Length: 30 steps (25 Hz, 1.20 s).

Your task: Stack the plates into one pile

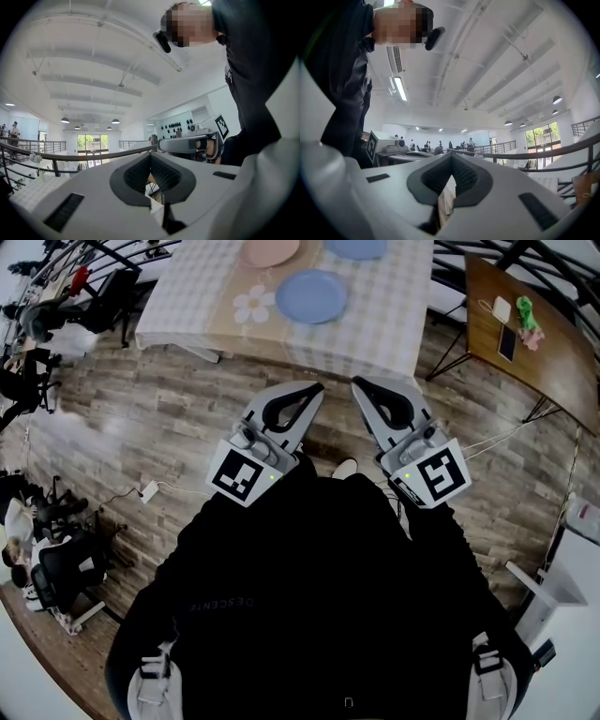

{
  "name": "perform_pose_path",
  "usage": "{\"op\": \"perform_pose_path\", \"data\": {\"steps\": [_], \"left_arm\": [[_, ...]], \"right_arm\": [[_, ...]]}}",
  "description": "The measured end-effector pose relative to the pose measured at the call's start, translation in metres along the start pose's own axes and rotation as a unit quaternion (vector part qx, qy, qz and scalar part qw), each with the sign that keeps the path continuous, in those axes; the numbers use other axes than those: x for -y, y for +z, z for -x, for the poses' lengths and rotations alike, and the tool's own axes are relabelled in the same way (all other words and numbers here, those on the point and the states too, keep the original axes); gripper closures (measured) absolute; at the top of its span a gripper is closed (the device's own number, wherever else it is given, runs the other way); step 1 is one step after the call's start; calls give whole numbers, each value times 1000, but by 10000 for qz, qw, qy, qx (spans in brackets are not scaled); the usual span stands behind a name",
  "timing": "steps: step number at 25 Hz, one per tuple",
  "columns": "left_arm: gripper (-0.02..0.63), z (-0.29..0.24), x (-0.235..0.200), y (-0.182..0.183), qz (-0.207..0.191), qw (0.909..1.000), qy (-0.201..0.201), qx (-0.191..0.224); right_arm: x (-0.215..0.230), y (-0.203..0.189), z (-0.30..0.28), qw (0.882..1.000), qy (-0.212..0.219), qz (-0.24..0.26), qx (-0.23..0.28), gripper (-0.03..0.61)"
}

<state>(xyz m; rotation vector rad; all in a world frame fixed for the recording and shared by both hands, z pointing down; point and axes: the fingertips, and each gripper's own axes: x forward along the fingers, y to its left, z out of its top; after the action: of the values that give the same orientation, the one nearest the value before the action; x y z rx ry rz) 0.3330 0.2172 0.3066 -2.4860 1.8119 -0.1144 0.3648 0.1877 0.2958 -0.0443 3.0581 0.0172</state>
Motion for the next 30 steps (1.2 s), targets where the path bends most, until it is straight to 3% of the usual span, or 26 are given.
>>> {"op": "perform_pose_path", "data": {"steps": [10,30], "left_arm": [[594,3,-53,-11,164,9997,-89,144],[594,54,-242,-42,417,9971,-568,275]], "right_arm": [[17,-5,-46,9986,-463,177,-186,572],[7,-34,-240,9923,-1047,221,-627,572]]}}
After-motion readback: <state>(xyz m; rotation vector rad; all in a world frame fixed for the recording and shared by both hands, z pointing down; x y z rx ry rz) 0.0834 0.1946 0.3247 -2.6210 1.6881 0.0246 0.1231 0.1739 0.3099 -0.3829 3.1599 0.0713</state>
